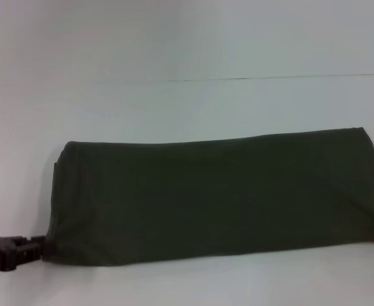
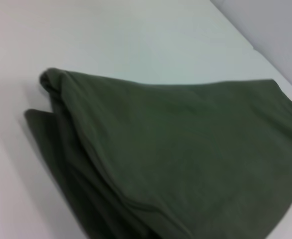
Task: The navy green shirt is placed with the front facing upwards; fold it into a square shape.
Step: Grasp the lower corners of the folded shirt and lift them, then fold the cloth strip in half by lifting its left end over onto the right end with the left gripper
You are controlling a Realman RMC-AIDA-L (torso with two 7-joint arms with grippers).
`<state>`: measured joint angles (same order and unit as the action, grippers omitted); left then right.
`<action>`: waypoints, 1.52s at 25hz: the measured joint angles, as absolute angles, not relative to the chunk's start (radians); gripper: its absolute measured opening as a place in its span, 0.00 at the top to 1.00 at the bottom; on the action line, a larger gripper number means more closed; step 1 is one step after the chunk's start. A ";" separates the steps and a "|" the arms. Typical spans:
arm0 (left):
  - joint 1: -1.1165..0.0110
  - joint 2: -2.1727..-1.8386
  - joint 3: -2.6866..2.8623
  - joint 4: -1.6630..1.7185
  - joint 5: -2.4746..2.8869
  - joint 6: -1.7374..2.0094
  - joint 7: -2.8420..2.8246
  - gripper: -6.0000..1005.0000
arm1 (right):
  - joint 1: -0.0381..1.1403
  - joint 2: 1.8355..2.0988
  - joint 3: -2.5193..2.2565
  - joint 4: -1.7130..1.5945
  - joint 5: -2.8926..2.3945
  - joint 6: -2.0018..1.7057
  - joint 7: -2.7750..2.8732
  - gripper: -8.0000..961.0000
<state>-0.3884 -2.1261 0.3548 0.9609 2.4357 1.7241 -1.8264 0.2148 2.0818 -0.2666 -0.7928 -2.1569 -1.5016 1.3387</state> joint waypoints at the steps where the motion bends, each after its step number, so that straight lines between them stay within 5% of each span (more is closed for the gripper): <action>1: -0.389 -2.126 0.336 0.961 2.434 1.723 -1.827 0.83 | 0.218 2.083 -0.252 -0.793 -2.156 -1.502 1.331 0.81; 13: -0.406 -2.113 0.215 0.966 2.367 1.706 -1.829 0.35 | 0.234 2.081 -0.208 -0.828 -2.070 -1.553 1.275 0.45; 18: -0.425 -2.112 0.232 0.955 2.289 1.704 -1.841 0.25 | 0.260 2.085 -0.240 -0.831 -2.074 -1.699 1.183 0.27; 21: -0.446 -2.111 0.255 0.953 2.305 1.684 -1.908 0.19 | 0.273 2.086 -0.302 -0.831 -2.104 -1.784 1.126 0.05; 38: -0.471 -2.111 0.453 0.943 2.349 1.472 -2.204 0.11 | 0.367 2.088 -0.606 -0.850 -2.208 -1.839 1.133 0.05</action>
<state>-0.4711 -2.1105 0.4532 0.9428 2.3493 1.4724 -2.2044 0.3665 2.0876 -0.6062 -0.8496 -2.2080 -1.8388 1.1326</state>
